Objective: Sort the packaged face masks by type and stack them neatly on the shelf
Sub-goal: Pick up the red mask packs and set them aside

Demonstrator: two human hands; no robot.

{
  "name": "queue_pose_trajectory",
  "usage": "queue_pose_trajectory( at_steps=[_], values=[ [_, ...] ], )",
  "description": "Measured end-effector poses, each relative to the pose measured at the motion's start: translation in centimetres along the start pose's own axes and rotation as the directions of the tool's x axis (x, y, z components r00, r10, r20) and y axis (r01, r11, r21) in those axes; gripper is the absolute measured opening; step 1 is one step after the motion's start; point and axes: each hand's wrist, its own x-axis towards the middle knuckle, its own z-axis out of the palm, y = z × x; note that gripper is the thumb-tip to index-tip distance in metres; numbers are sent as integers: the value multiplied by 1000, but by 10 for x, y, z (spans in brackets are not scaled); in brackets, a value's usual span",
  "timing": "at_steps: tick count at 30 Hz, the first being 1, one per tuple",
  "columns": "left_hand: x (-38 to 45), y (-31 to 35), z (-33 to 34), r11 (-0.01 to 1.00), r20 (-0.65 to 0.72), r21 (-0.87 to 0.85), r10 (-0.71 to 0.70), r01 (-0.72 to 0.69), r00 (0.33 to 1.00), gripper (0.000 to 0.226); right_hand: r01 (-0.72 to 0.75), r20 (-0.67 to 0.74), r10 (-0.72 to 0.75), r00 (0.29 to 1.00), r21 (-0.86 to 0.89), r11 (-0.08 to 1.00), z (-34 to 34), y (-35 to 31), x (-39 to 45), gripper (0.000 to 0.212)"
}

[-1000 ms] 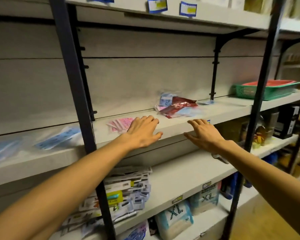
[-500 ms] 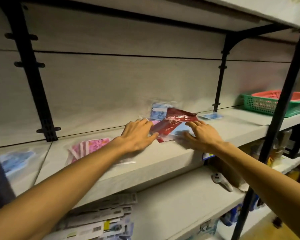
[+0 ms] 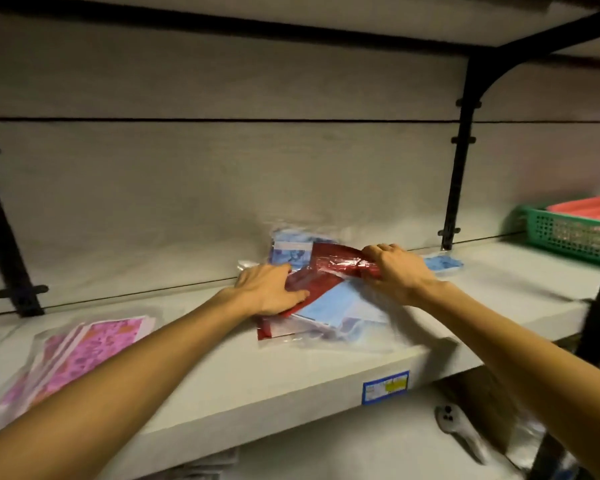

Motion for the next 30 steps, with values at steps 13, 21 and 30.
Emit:
queue_pose_trajectory(
  at_steps=[13, 21, 30],
  values=[
    [24, 9, 1, 855, 87, -450, -244, 257, 966, 102, -12, -106, 43, 993, 280, 960, 44, 43, 57, 27],
    [10, 19, -29, 898, -102, -373, -290, 234, 951, 29, -2, -346, 230, 910, 551, 834, 6, 35, 44, 29],
    [-45, -12, -46, 771, -223, -595, -429, 226, 875, 18, 94, -423, 323, 846, 717, 691, -27, 2, 6, 21]
  ],
)
